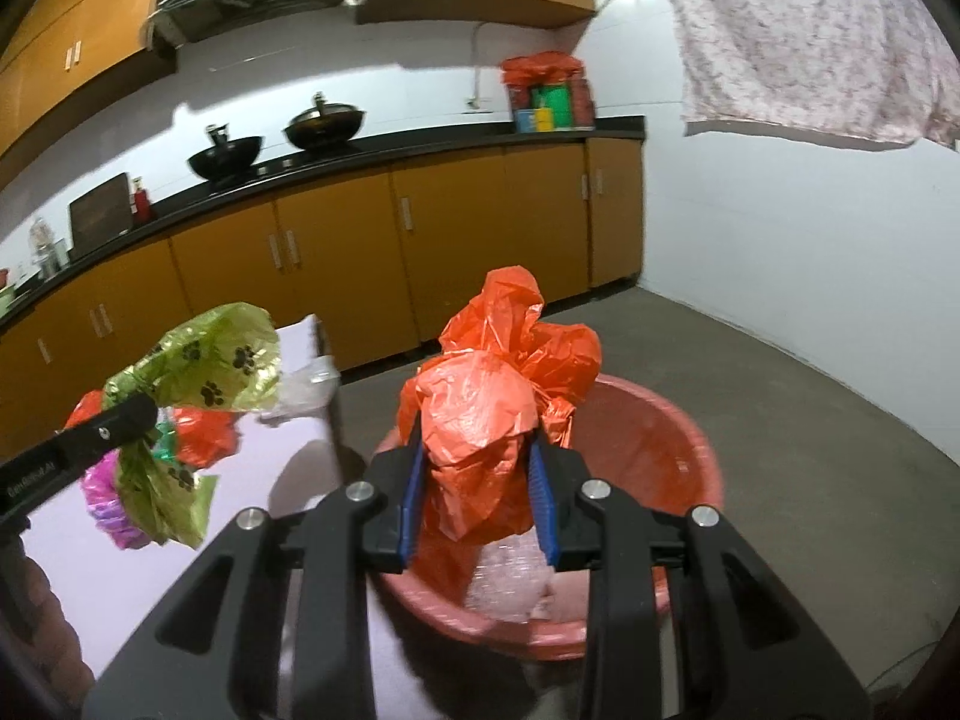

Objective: Collect trash
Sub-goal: 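Carry the green and orange bags over the basket with both tools, then open both tools to drop the green and orange bags into the basket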

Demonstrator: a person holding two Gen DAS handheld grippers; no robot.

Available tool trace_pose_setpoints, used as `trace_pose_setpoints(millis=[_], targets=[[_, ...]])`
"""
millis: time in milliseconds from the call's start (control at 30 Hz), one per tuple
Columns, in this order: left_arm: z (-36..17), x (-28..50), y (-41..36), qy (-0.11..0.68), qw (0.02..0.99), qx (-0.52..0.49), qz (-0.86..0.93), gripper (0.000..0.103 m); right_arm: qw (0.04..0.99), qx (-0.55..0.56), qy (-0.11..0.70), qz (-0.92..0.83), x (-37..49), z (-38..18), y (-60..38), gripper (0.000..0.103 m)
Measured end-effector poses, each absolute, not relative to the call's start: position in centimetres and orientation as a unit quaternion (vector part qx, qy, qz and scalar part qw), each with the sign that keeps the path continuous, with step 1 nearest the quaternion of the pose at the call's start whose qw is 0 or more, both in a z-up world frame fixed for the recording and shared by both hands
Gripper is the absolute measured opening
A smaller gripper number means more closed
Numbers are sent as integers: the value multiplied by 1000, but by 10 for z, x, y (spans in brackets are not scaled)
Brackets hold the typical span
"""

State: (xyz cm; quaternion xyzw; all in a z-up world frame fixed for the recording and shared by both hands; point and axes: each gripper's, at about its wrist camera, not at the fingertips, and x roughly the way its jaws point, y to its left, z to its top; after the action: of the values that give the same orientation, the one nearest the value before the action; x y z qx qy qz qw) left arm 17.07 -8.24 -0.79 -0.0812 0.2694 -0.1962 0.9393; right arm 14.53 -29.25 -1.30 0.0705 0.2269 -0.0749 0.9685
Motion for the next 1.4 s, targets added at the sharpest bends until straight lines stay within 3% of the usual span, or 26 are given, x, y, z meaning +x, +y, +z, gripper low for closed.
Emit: trace_pose_setpoints(millis=[333, 1000, 1167, 1400], targets=[[-18, 190, -145, 292, 923, -55, -244, 23, 965, 78, 230, -94, 152, -19, -331, 30], [-35, 208, -187, 321, 909, -29, -263, 24, 963, 104, 231, -93, 170, -32, -351, 32], [-45, 219, -185, 342, 903, -43, -255, 54, 959, 132, 236, -87, 174, -42, -361, 45], [-47, 214, -171, 343, 908, -43, -238, 60, 955, 144, 238, -104, 162, -47, -370, 48]])
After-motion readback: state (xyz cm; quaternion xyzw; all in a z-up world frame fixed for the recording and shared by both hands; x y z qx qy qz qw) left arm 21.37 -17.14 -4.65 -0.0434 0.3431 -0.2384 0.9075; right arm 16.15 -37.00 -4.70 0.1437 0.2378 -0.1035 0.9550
